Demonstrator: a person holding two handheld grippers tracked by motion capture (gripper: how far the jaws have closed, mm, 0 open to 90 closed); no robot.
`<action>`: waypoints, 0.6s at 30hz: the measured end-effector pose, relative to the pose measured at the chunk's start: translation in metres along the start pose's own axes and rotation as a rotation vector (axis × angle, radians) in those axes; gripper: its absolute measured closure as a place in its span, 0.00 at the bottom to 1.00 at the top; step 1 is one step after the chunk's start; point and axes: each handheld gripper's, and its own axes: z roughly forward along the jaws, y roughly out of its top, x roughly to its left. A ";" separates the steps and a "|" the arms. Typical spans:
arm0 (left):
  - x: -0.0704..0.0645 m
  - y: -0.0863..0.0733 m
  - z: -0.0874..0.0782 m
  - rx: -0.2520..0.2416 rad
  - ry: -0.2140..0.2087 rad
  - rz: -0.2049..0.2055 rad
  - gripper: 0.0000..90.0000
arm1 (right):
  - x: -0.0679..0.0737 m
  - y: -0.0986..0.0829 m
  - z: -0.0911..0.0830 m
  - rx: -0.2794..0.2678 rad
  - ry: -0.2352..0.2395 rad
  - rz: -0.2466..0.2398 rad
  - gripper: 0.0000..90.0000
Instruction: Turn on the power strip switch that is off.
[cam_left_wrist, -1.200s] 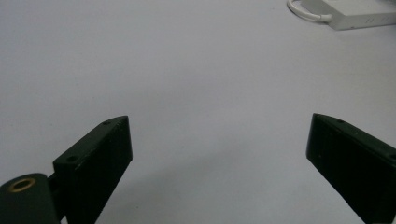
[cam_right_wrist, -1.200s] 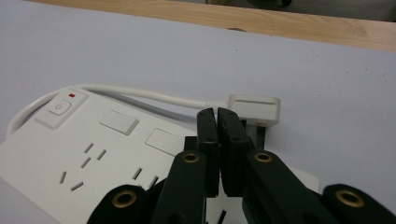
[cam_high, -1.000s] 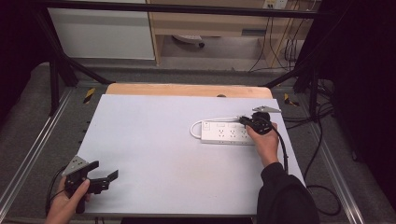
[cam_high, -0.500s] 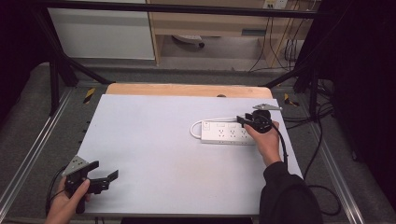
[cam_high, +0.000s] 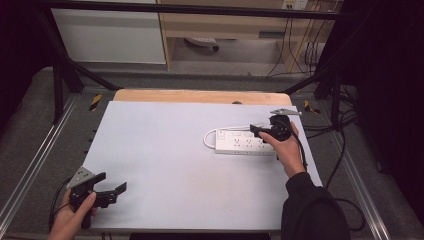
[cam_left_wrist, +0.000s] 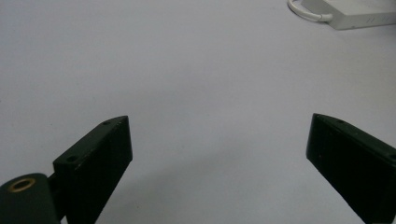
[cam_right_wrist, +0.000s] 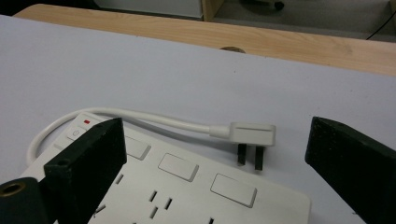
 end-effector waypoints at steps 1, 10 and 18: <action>0.000 0.000 0.000 0.000 0.001 0.002 0.08 | 0.001 0.000 -0.001 0.000 -0.003 -0.005 0.06; 0.000 0.000 0.000 0.001 0.000 -0.001 0.08 | 0.006 0.005 -0.004 -0.010 -0.040 0.000 0.07; 0.000 0.000 0.000 0.001 0.002 -0.002 0.08 | 0.007 0.010 -0.010 -0.027 -0.029 0.000 0.07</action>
